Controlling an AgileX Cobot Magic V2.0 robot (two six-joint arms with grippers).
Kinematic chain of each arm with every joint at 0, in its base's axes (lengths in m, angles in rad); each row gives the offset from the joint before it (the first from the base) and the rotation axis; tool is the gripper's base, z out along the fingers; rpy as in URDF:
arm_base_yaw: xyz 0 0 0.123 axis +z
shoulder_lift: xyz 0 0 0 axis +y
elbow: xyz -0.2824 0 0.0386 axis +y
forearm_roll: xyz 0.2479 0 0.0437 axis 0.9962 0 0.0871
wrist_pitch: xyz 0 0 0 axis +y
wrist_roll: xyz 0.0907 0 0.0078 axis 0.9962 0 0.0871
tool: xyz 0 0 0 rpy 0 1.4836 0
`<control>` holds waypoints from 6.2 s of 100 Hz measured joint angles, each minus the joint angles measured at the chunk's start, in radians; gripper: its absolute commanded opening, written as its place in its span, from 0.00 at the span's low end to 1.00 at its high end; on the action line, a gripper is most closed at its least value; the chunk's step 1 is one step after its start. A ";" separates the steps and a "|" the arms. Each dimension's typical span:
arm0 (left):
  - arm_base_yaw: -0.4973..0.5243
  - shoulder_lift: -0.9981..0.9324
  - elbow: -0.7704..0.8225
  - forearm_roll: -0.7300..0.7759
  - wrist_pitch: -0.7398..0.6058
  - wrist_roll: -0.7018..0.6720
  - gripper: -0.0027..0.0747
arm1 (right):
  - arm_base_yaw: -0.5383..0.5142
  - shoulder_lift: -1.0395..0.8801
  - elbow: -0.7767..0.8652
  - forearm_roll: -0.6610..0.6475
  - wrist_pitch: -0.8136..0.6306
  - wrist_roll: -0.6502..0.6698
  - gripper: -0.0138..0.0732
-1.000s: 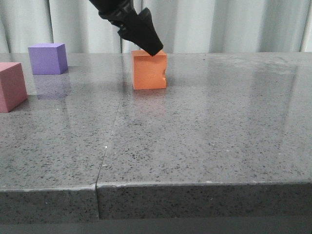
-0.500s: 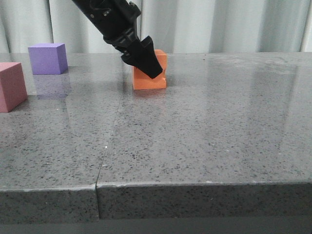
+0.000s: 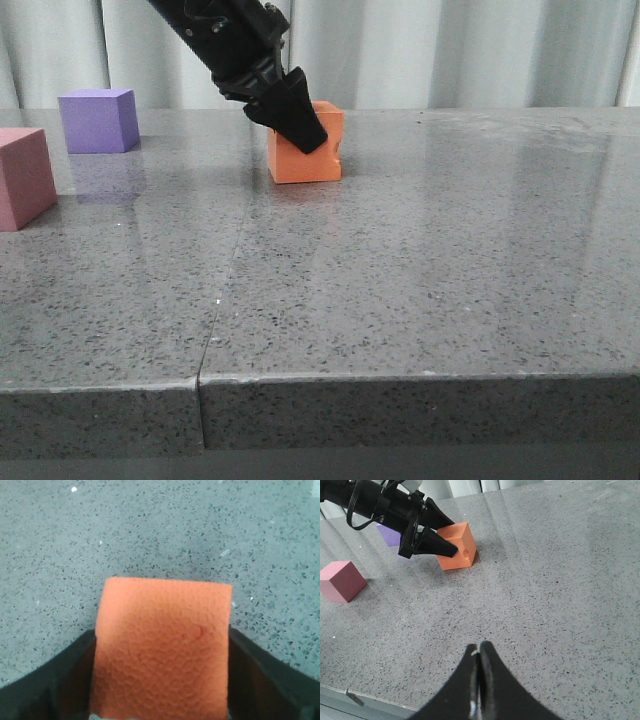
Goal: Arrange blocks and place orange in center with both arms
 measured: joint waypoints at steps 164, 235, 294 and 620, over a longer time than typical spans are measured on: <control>0.089 -0.204 0.000 0.914 0.280 -1.463 0.47 | 0.000 0.000 0.000 0.000 0.000 0.000 0.08; 0.161 -0.210 0.188 0.898 0.120 -1.522 0.47 | 0.000 0.000 0.000 0.000 0.000 0.000 0.08; 0.161 -0.174 0.194 0.908 0.054 -1.570 0.47 | 0.000 0.000 0.000 0.000 0.000 0.000 0.08; 0.161 -1.665 1.289 0.822 -0.171 -1.572 0.01 | 0.000 0.000 0.000 0.000 0.000 0.000 0.08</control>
